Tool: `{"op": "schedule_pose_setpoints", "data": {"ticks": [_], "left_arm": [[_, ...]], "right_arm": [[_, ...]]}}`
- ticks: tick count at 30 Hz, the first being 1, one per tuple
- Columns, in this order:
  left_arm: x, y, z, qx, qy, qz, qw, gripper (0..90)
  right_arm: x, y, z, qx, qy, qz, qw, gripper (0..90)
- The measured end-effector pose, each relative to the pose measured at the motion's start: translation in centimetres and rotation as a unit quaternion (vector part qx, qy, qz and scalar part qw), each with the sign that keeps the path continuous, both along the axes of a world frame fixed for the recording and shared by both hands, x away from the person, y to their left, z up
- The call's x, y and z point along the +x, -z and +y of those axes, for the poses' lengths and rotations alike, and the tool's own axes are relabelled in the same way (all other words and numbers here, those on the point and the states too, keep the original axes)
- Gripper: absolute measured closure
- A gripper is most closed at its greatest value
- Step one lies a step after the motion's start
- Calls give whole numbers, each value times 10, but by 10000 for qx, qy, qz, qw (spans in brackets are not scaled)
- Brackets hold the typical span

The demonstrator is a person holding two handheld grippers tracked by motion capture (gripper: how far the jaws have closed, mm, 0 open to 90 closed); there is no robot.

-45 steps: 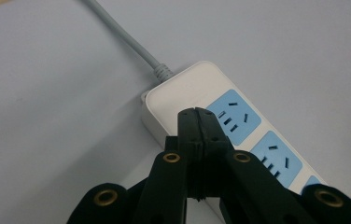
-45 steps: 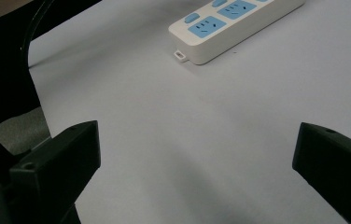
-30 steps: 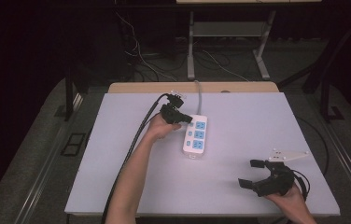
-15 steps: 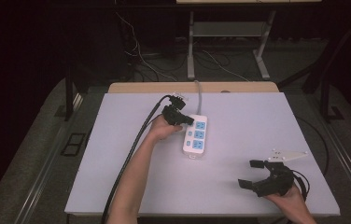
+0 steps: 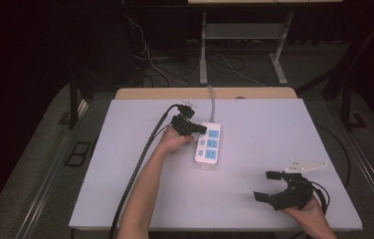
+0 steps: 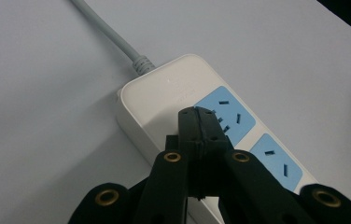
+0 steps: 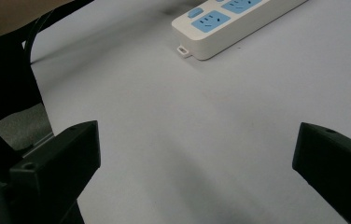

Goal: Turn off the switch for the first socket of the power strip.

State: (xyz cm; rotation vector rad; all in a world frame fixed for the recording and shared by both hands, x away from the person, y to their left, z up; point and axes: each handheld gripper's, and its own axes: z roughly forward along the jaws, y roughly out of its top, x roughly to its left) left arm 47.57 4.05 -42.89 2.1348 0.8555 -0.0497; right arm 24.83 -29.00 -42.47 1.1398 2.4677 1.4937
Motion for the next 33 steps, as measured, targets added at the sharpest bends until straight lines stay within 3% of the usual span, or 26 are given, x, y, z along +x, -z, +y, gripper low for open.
{"op": "schedule_pose_setpoints", "data": {"ticks": [2,6,16,17,20,23,24,33], "left_arm": [[-1,-2,-3,118,23,-92,9999,898],[-1,-1,-2,67,-14,-46,10000,898],[-2,-6,0,265,-69,-99,9996,895],[-2,-7,1,357,-149,-161,9991,895],[-2,-8,5,407,-183,-85,9990,895],[-3,-13,10,2,-193,-30,9998,895],[-4,-16,11,-30,-194,-77,9998,895],[-12,-41,28,48,-282,-361,9989,894]], "right_arm": [[0,0,-1,14,21,14,10000,7],[0,0,-1,11,43,16,10000,7],[1,0,-3,33,57,1,10000,7],[1,0,-3,33,57,1,10000,7],[1,0,-3,31,57,4,10000,7],[1,0,-3,34,63,4,10000,7],[1,0,-3,34,63,4,10000,7],[1,0,-3,29,76,-2,10000,7]]}}
